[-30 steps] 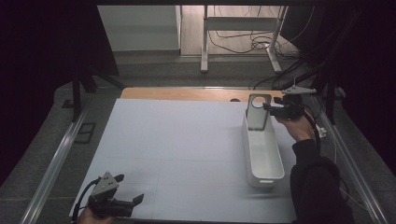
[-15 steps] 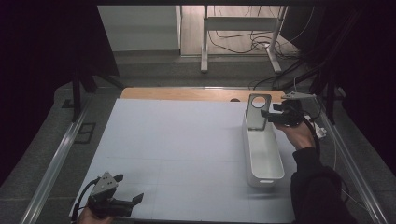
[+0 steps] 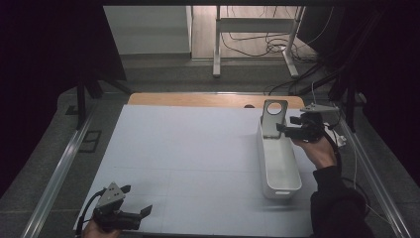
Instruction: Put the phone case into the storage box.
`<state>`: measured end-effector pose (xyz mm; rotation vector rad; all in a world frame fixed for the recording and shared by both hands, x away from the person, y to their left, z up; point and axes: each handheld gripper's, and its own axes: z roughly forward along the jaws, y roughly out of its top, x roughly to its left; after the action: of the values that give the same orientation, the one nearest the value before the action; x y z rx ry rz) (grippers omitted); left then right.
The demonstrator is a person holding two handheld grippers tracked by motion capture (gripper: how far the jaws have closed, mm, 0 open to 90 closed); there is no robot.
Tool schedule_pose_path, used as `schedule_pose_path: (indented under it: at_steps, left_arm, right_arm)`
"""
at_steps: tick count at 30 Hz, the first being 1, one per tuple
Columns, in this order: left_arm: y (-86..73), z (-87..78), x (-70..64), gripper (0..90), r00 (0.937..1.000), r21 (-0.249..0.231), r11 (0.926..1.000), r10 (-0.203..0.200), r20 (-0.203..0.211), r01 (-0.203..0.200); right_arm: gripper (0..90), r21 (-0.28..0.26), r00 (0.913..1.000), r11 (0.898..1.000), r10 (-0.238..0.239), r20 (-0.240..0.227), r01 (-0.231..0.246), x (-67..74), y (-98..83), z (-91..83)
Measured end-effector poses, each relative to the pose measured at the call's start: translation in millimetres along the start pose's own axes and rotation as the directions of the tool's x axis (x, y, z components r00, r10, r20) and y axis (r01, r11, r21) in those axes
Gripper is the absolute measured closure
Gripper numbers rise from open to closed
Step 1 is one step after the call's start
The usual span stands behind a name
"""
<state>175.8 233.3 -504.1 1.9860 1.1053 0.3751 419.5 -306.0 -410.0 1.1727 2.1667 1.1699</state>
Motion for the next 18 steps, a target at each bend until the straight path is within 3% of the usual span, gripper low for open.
schedule_pose_path:
  at_steps: [18]
  left_arm:
    - [0.0,0.0,-0.5,0.3,1.0000,0.001,1.0000,0.001,-0.007,-0.001]
  right_arm:
    - [25.7,0.035,0.9981,0.999,0.004,-0.062,-0.002,30.9,-10.9,-18.2]
